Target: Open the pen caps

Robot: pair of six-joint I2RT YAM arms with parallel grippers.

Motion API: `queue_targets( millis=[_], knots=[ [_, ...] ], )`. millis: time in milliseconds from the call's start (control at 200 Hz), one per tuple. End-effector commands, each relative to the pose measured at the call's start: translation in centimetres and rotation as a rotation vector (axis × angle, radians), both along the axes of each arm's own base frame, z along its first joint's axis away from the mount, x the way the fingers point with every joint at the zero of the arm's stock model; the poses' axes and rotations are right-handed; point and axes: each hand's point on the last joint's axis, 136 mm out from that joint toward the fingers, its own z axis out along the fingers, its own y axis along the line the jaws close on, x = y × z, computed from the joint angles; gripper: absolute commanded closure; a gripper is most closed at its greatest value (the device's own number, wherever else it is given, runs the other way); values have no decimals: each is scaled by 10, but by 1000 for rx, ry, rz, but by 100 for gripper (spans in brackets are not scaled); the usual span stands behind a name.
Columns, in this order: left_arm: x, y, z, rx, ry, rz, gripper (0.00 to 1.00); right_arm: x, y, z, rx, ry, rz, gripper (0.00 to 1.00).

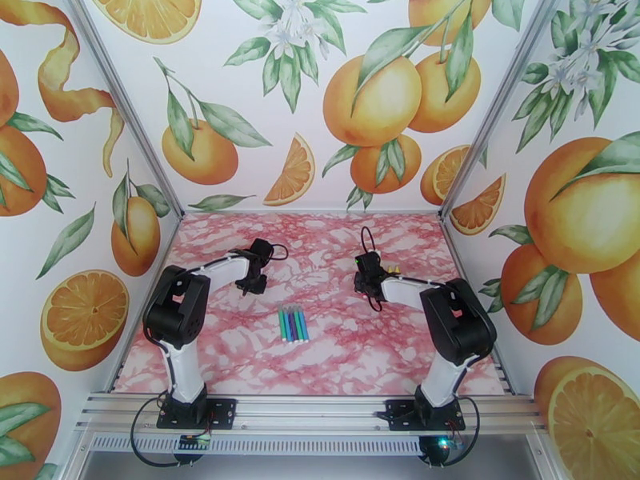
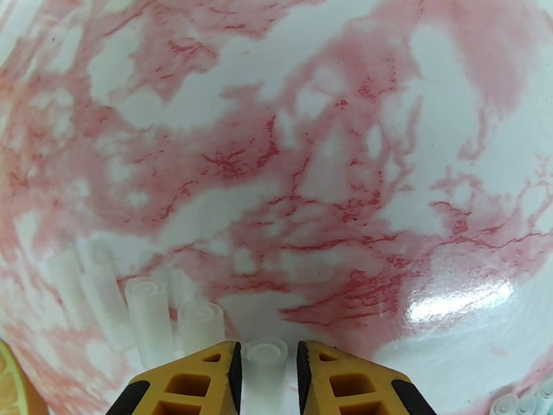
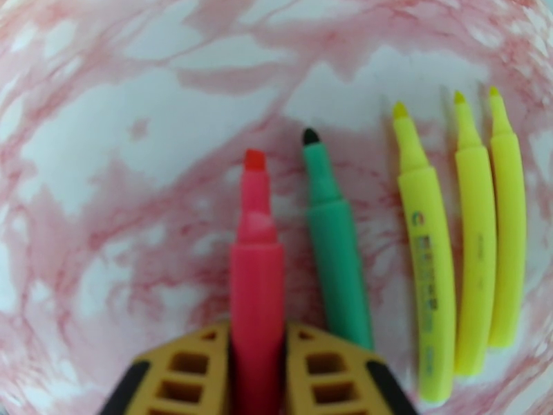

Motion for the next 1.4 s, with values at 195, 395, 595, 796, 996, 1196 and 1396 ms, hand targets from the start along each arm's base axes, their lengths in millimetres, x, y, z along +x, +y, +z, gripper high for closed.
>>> queue_targets(
  millis=[195,395,595,796,996,1196,1396],
  knots=[
    [7,-11,20,-41,-42,-11,71,-2,-7,5,-27,0,-17,72],
    [7,-13,35,-55,-65,-13,71,-3,-5,14,-23,-15,6,69],
    [7,-16,57,-90,-104,-18,71,-5,1,38,-3,-50,65,61],
    [4,-19,72,-128,-133,-25,67,-12,13,63,40,-82,137,57],
    [-1,-33,83,-252,-172,-47,56,-23,27,87,91,-122,194,52],
    [-12,-39,92,-342,-207,-64,44,-40,51,98,113,-117,275,49],
    [-24,-33,102,-394,-280,-59,34,-63,92,96,161,-61,426,45]
  ],
)
